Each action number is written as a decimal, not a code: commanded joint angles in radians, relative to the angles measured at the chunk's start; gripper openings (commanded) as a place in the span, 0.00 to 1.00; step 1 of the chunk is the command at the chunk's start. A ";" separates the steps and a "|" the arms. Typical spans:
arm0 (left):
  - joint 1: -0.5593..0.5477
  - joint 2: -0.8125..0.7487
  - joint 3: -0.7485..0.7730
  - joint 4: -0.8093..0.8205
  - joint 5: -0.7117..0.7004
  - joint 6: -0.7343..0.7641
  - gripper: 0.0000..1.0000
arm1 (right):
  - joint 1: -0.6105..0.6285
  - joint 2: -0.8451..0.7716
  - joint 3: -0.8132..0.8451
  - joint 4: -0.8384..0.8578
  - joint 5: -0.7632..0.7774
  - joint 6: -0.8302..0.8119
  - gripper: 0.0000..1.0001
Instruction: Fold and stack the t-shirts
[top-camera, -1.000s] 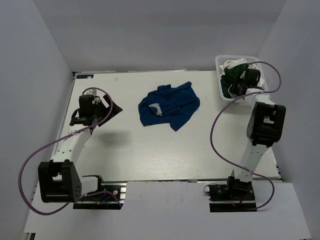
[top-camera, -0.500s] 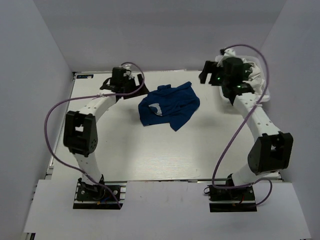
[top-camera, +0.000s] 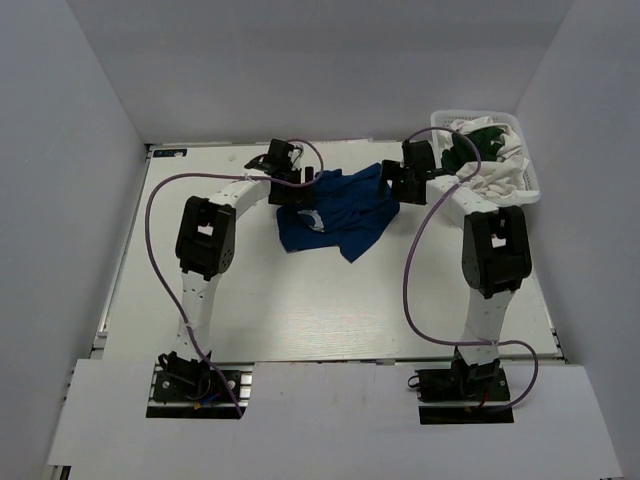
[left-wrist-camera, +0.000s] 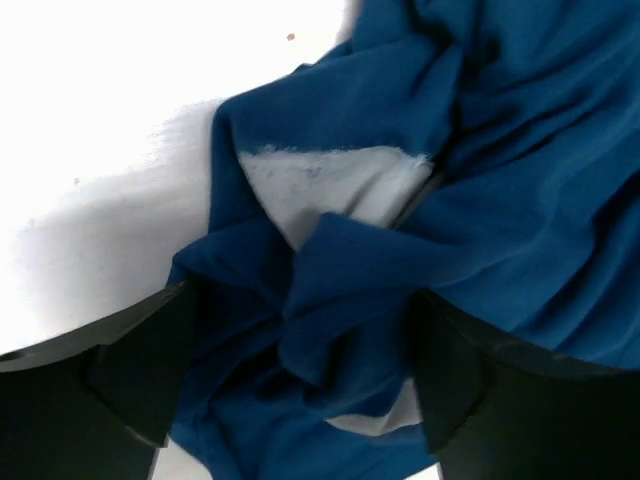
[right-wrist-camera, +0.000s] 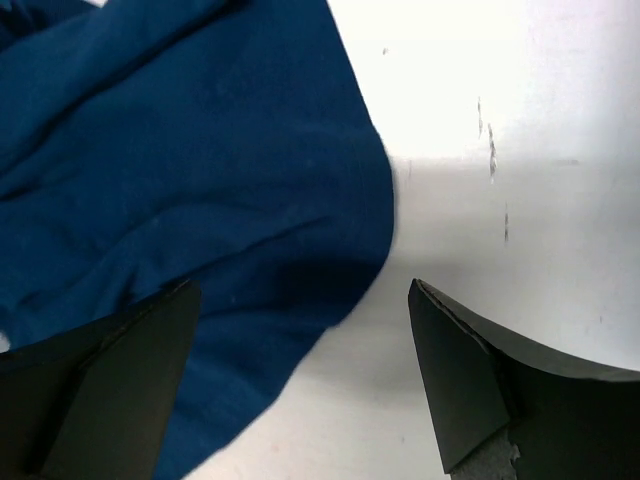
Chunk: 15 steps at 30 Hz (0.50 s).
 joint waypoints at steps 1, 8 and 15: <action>-0.013 -0.011 0.073 -0.013 -0.042 0.030 0.87 | 0.000 0.065 0.084 0.016 0.019 0.018 0.90; -0.013 -0.023 0.077 0.032 -0.079 0.012 0.12 | 0.000 0.221 0.183 -0.007 0.044 0.044 0.90; -0.013 -0.066 0.077 0.043 -0.059 0.012 0.00 | 0.009 0.214 0.217 0.019 -0.036 0.023 0.07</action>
